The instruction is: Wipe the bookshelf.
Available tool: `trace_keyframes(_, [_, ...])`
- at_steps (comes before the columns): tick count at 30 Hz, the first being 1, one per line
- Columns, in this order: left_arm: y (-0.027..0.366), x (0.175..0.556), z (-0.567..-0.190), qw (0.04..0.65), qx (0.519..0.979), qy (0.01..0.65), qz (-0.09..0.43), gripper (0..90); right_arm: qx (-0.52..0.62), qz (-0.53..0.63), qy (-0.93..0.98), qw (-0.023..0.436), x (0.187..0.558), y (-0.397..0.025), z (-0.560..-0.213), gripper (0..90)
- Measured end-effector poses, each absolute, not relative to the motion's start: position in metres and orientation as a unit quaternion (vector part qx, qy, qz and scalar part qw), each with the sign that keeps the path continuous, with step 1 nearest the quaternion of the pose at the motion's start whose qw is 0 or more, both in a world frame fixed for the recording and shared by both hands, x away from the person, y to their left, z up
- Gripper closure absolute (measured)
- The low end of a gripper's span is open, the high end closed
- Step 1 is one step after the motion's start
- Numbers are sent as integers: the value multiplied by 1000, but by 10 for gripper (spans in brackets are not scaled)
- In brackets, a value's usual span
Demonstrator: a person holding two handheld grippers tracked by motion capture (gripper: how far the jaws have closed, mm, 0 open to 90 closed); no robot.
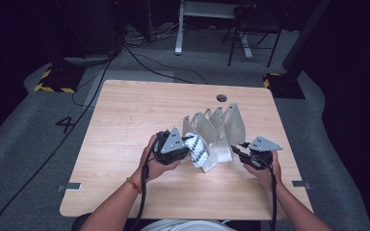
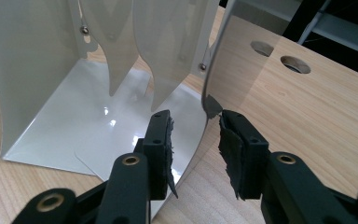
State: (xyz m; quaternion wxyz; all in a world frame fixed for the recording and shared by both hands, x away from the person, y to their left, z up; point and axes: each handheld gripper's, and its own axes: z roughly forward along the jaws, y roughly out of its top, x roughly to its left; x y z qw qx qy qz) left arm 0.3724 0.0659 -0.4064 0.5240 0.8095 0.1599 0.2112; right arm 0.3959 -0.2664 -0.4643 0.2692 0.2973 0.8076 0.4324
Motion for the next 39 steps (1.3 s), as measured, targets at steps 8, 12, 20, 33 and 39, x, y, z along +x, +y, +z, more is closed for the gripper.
trace_keyframes(8, [50, 365, -418, 520, 826, 123, 180, 749, 290, 432, 814, 259, 396, -266, -465, 632])
trace_keyframes(12, [37, 367, -444, 475, 857, 122, 157, 749, 287, 433, 815, 257, 395, -265, -465, 629])
trace_keyframes(20, [36, 382, -470, 411, 887, 144, 154, 747, 284, 436, 814, 256, 394, -267, -464, 626])
trace_keyframes(33, [69, 407, -444, 448, 835, 225, 226, 739, 283, 434, 816, 257, 394, -265, -464, 621])
trace_keyframes(39, [74, 394, -414, 516, 792, 213, 248, 744, 284, 435, 815, 257, 395, -265, -465, 612])
